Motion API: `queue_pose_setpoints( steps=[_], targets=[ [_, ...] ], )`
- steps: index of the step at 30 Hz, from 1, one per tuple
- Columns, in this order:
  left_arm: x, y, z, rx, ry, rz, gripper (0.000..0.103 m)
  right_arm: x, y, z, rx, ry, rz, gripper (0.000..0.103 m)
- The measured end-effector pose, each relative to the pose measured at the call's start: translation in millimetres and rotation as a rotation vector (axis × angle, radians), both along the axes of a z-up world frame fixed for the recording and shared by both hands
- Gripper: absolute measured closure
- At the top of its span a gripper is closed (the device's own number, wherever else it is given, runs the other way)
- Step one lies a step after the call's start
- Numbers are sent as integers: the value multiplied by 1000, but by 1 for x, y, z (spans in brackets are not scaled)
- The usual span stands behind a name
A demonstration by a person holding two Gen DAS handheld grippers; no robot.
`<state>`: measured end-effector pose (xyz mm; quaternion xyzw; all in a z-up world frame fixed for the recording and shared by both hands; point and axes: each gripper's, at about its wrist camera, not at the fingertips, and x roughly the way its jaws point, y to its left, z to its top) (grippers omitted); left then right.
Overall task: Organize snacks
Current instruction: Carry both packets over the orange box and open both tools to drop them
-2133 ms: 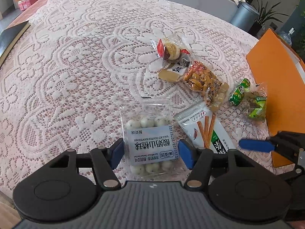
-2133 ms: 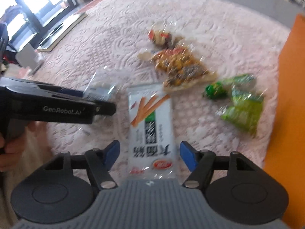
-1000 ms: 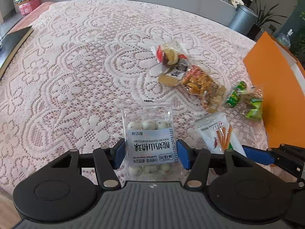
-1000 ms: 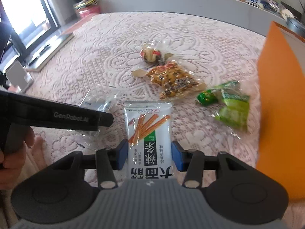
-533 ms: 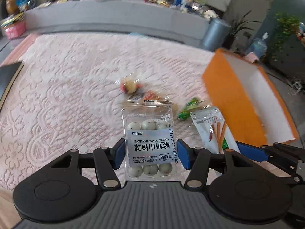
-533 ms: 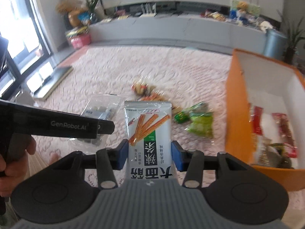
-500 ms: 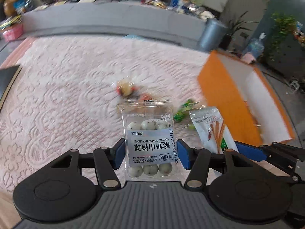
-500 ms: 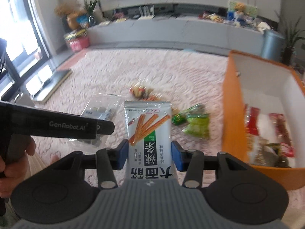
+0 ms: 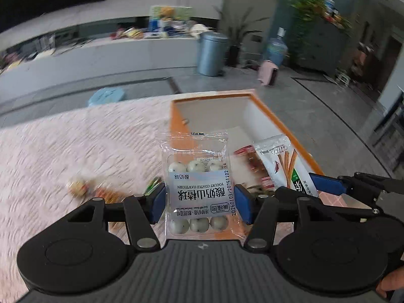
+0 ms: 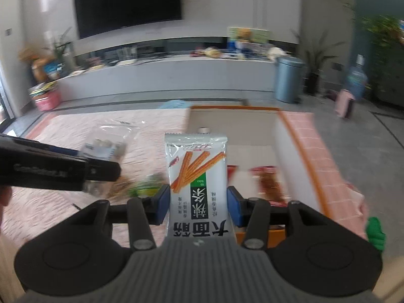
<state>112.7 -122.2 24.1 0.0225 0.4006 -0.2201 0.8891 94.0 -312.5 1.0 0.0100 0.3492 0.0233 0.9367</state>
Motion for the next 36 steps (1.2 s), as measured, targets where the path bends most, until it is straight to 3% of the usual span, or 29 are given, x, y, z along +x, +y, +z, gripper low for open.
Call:
queue_pose_setpoints(
  steps=[7,14,21,36],
  targets=[
    [32,-63,-8,58,28,-120,38,25,-44,-10,-18,66,-55,56],
    [70,-109,-32,182,53,-178,38,65,-60,-37,-42,161,-33,56],
    [92,-133,-54,295,74,-251,38,100,-64,-59,-61,214,0,57],
    [124,-154,-100,381,196,-327,38,135,-62,-91,-103,310,108,57]
  ],
)
